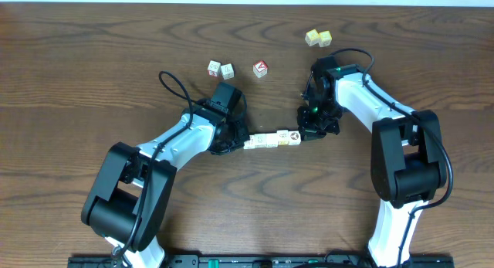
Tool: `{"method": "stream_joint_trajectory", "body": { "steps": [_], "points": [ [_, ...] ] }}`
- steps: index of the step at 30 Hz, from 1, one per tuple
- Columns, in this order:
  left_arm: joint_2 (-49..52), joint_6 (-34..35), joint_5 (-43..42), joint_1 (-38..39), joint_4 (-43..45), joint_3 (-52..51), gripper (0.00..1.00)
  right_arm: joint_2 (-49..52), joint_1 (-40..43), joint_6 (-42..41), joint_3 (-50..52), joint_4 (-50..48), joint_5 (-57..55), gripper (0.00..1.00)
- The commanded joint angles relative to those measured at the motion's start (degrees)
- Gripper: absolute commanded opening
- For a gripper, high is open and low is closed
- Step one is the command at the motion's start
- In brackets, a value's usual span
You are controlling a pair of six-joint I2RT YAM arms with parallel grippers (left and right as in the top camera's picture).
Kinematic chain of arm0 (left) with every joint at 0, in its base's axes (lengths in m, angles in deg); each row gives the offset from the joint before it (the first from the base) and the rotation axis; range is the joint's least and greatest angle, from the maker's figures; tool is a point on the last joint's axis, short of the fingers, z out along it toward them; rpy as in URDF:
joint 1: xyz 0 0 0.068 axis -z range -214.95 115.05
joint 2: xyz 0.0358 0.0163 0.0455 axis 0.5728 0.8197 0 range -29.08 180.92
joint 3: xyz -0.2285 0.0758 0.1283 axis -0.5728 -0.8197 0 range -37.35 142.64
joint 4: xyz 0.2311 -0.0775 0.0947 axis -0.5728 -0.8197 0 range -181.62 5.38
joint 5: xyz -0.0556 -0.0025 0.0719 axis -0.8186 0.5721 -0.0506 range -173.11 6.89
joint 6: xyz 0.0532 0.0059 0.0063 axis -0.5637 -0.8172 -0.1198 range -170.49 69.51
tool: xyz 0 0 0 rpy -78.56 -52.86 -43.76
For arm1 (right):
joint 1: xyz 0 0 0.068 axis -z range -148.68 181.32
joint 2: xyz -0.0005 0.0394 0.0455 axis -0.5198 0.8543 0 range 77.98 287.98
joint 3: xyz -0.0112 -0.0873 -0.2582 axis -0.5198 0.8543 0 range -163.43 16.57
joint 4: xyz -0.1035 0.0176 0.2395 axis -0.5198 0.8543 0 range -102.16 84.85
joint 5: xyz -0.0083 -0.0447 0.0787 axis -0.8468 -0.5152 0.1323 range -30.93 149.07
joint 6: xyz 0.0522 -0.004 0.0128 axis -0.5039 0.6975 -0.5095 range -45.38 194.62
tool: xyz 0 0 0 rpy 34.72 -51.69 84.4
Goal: Lift 5 blocks
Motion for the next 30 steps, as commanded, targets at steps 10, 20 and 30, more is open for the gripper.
{"method": "stream_joint_trajectory", "body": {
  "steps": [10, 20, 30],
  "points": [
    [0.5, 0.5, 0.2, 0.1, 0.7, -0.4, 0.07, 0.9, -0.3, -1.8, 0.2, 0.0, 2.5, 0.01],
    [0.4, 0.1, 0.2, 0.1, 0.7, -0.4, 0.07, 0.9, -0.3, -4.3, 0.2, 0.3, 3.1, 0.01],
    [0.0, -3.7, 0.4, -2.6, -0.5, -0.4, 0.07, 0.9, 1.3, -4.4, -0.8, 2.3, -0.5, 0.01]
  ]
}}
